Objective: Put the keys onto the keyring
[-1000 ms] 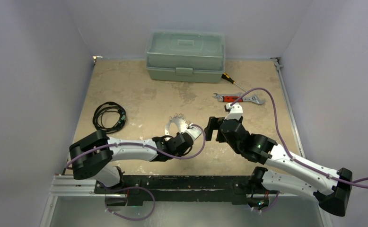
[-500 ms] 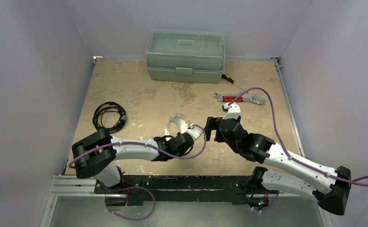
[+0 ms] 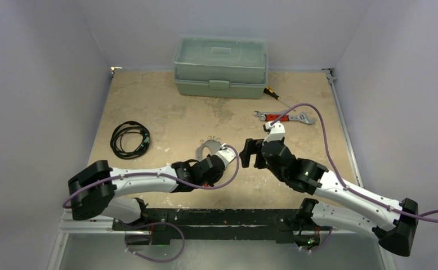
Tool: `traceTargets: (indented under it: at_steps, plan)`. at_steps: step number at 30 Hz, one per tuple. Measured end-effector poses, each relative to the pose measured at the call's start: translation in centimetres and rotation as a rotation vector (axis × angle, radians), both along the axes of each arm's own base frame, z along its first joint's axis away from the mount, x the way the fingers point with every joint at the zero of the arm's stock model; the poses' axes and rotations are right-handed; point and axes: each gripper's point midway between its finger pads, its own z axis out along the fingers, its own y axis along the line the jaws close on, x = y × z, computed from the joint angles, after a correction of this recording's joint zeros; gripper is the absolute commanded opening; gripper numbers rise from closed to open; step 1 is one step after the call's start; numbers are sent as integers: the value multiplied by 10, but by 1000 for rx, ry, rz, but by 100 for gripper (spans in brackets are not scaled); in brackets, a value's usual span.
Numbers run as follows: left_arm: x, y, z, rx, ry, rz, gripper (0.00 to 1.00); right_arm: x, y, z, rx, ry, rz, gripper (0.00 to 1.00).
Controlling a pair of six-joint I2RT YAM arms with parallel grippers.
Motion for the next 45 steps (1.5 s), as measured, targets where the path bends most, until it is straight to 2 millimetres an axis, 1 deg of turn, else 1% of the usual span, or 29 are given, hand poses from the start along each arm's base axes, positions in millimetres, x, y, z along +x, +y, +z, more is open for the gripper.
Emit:
traceTargets:
  at_steps: [2, 5, 9, 11, 14, 18, 21, 24, 27, 31, 34, 37, 42, 45]
  plan:
    - [0, 0, 14, -33, -15, -1, 0, 0, 3, 4, 14, -8, 19, 94]
    - [-1, 1, 29, -68, -29, -4, 0, -3, 11, 13, 49, -30, 64, 93]
    - [-7, 2, 44, -94, -38, -18, 0, -8, 21, 33, 119, -83, 145, 93]
    - [-11, 0, 53, -96, -39, -34, 0, -13, 26, 43, 161, -120, 193, 93]
    - [-18, -8, 69, -104, -47, -61, 0, -20, 29, 54, 212, -175, 256, 92]
    - [-27, -15, 92, -124, -59, -92, 0, -33, 35, 59, 271, -243, 360, 89]
    - [-32, -13, 108, -148, -68, -104, 0, -44, 41, 67, 312, -293, 449, 87]
    - [-37, -6, 124, -181, -79, -121, 0, -56, 46, 82, 362, -355, 529, 85]
    - [-43, 1, 144, -228, -94, -152, 0, -69, 50, 98, 413, -421, 606, 82]
    - [-49, 3, 169, -270, -115, -205, 0, -84, 53, 117, 471, -493, 692, 76]
    - [-54, 4, 178, -285, -124, -257, 0, -93, 60, 123, 493, -518, 763, 69]
    - [-61, 6, 185, -301, -129, -310, 0, -100, 69, 123, 500, -521, 828, 63]
    - [-70, 9, 199, -356, -141, -364, 0, -105, 86, 110, 486, -498, 925, 52]
    - [-74, 10, 205, -382, -148, -385, 0, -104, 93, 101, 463, -494, 957, 46]
